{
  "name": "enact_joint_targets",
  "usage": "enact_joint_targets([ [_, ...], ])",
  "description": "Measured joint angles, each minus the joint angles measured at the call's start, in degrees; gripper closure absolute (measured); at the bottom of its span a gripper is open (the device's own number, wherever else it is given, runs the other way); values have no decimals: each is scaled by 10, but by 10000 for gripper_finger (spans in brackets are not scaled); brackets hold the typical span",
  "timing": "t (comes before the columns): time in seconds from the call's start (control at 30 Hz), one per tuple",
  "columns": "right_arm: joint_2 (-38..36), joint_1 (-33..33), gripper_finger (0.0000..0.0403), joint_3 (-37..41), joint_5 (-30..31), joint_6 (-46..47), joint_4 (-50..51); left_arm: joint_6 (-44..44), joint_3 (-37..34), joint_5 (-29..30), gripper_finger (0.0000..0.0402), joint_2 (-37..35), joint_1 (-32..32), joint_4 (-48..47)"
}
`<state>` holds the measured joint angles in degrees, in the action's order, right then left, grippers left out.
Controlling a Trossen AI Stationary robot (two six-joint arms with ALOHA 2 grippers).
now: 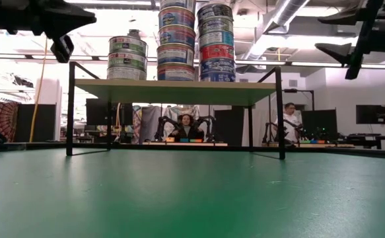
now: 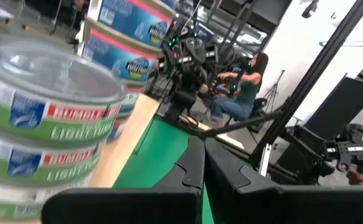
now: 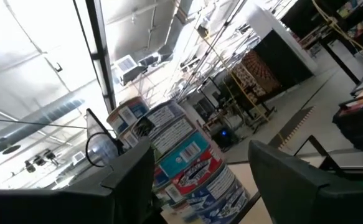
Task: Stack canned seafood by type on shelf
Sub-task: Return to Home Position
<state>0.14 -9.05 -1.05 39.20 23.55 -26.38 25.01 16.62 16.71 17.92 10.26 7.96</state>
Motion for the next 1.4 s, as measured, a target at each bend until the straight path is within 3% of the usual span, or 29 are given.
enact_joint_targets([
  [0.4,0,2,122,-4,0,0,18,27,-2,1,401,-67,0,-100],
  [0.73,0,2,122,-4,0,-1,69,109,-142,-15,401,-99,1,81],
  [0.93,0,2,122,-4,-1,-1,109,112,-139,-37,401,-114,1,68],
  [1.17,0,2,122,-4,-1,-1,159,72,-136,-22,402,-112,1,62],
  [1.4,0,2,122,-4,-2,0,204,61,-135,-21,401,-112,1,-10],
])
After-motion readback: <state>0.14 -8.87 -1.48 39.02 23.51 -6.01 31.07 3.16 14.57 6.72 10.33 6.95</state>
